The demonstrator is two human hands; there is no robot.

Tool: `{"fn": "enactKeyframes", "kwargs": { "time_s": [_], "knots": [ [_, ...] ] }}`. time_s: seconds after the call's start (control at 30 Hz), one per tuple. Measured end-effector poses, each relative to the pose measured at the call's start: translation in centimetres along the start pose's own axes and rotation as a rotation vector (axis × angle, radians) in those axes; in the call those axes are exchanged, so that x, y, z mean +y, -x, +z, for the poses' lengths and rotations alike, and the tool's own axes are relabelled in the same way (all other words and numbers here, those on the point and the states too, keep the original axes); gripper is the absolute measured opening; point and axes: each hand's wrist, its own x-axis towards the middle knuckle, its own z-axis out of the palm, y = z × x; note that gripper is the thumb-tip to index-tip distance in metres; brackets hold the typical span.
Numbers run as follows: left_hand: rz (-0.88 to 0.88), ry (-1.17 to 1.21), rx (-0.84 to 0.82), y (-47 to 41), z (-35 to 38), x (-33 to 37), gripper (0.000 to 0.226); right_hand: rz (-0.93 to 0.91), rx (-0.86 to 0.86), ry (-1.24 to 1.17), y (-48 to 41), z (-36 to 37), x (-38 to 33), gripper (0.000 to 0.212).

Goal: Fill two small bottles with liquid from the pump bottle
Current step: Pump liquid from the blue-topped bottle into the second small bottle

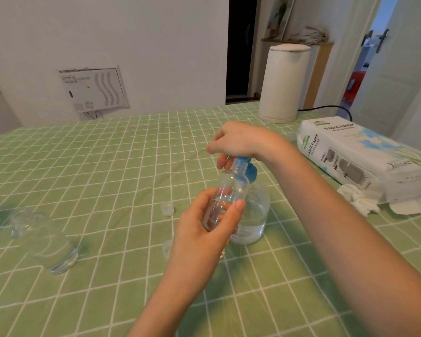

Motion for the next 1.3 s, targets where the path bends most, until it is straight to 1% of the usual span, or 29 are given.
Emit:
{"fn": "enactKeyframes", "kwargs": {
  "time_s": [0.23, 0.4, 0.53, 0.77, 0.93, 1.03, 1.3],
  "knots": [
    [-0.003, 0.008, 0.002, 0.1, 0.1, 0.0, 0.022, -0.017, -0.003, -0.082, 0.2, 0.2, 0.2, 0.03],
    [-0.006, -0.003, 0.005, 0.1, 0.2, -0.1, 0.031, -0.027, -0.044, -0.11, 0.3, 0.4, 0.4, 0.027],
    [-0.01, 0.006, -0.007, 0.2, 0.2, -0.3, 0.032, -0.015, -0.069, -0.114, 0.4, 0.9, 0.8, 0.026],
    [-0.021, 0.008, -0.013, 0.2, 0.1, -0.4, 0.033, -0.029, -0.053, -0.144, 0.5, 1.0, 0.9, 0.025],
    [-0.013, 0.033, 0.0, 0.0, 0.1, -0.2, 0.031, -0.015, -0.037, -0.024, 0.2, 0.2, 0.1, 0.038],
    [-0.014, 0.049, -0.006, -0.1, 0.1, -0.1, 0.032, -0.007, -0.045, 0.038, 0.2, -0.1, -0.3, 0.039],
    [0.007, 0.039, 0.001, -0.1, 0.2, -0.2, 0.031, -0.014, -0.043, -0.07, 0.5, 0.3, 0.2, 0.03]
  ]
}}
